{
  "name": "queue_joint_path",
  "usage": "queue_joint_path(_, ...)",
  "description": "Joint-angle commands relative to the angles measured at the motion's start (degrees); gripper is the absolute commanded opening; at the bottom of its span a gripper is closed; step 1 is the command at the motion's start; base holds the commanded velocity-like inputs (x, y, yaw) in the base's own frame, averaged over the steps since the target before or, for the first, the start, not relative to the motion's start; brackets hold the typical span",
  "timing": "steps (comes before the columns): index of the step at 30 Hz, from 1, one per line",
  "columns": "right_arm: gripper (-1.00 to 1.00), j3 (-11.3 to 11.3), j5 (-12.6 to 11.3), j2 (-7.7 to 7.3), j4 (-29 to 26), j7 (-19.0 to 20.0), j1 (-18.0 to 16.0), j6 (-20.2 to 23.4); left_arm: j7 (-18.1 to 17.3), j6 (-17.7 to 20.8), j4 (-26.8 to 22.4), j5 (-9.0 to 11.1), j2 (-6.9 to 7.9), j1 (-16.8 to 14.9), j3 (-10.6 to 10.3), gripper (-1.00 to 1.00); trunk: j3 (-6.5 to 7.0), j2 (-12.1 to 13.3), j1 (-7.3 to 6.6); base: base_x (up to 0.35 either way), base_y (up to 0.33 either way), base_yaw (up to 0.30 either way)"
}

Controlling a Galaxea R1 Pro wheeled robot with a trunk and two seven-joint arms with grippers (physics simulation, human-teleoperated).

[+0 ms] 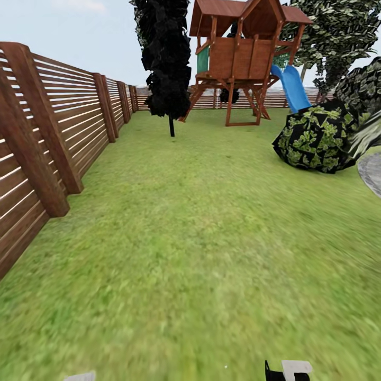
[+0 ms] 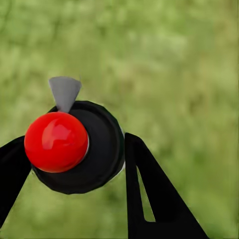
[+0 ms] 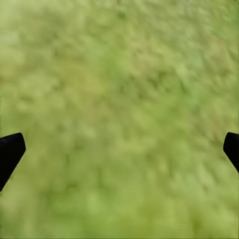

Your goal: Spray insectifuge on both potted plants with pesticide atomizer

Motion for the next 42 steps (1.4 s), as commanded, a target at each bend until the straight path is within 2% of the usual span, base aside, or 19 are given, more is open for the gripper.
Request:
queue_joint_path(1, 1.00, -0.24, 0.61, 0.03, 0.05, -0.30, -0.05, -0.11, -0.57, -0.08, 0.06, 0.52, 0.00, -0.03, 0.31, -1.00, -0.05, -0.02, 0.02, 0.340, 0.080, 0.000)
queue_joint_path(42, 1.00, -0.33, 0.36, 0.09, 0.05, -0.23, -0.02, -0.03, -0.58, -0.11, 0.06, 0.52, 0.04, -0.03, 0.31, -1.00, -0.05, -0.02, 0.02, 0.340, 0.080, -0.002)
